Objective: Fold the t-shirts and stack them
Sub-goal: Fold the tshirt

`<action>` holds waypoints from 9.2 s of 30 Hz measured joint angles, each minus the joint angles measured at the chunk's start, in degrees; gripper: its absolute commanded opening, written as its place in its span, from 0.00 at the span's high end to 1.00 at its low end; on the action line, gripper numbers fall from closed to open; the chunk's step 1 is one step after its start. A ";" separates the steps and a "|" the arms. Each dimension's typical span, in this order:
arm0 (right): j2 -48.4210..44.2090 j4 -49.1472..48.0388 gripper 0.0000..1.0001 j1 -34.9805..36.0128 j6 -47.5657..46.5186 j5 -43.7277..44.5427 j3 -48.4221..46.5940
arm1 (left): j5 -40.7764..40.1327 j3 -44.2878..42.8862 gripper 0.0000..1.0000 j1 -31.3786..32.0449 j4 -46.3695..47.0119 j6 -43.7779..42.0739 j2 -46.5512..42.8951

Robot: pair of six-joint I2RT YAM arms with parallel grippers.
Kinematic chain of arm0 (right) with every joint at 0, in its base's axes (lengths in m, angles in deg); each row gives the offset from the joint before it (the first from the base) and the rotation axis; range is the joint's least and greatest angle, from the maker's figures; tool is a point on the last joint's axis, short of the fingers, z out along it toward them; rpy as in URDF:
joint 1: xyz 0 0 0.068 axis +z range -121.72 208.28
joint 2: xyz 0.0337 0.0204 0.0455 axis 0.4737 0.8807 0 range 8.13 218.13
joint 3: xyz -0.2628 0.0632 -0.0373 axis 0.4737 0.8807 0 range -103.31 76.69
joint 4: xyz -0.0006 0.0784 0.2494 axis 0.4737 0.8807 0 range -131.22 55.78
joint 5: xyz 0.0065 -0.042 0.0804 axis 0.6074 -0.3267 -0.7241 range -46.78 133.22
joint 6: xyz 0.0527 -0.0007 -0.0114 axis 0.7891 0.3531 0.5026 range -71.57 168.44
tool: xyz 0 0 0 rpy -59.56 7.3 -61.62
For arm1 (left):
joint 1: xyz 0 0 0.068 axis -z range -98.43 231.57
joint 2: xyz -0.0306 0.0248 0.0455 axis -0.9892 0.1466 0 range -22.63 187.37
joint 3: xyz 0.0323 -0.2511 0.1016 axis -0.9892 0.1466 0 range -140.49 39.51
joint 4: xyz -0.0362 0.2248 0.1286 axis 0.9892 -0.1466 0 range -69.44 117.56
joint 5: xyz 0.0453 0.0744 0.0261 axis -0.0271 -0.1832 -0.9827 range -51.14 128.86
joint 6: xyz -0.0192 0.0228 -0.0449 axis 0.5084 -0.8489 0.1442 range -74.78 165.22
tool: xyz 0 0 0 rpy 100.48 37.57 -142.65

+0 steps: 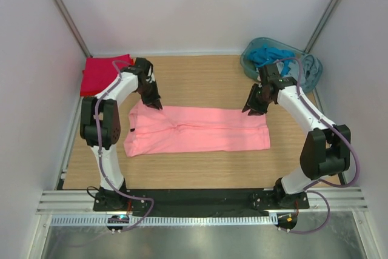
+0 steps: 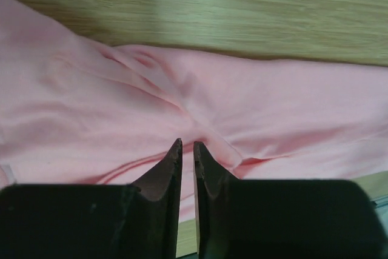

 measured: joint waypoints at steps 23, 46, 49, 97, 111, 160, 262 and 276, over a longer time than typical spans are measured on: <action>-0.11 0.31 0.63 -0.11 -0.07 0.00 0.20 | 1.77 4.83 1.00 1.40 -1.16 -3.15 5.53; 0.26 -0.55 0.61 1.33 0.57 0.24 0.15 | 2.40 15.63 0.98 5.31 -2.43 -3.32 -4.20; 1.92 -1.11 0.61 5.20 2.47 0.48 -0.87 | 2.56 17.09 0.94 5.53 -3.93 -3.04 -7.17; 39.56 -5.99 0.67 39.63 27.54 -1.09 -29.44 | -2.16 22.25 0.65 -16.02 -2.36 2.12 -8.50; 40.30 -6.49 0.80 39.65 28.06 -2.69 -30.91 | -3.87 23.32 0.68 -16.02 -2.49 2.99 -10.32; 40.94 -6.95 0.97 39.65 26.91 -3.04 -31.08 | -5.22 20.09 0.79 -16.02 -2.49 3.34 -9.11; 27.12 -8.52 0.70 13.05 4.11 6.71 -12.02 | 2.80 1.44 0.67 -14.80 5.70 13.00 8.22; 19.08 -16.81 0.69 0.35 2.12 10.40 0.52 | 8.41 -18.38 0.66 -12.55 8.61 14.97 21.46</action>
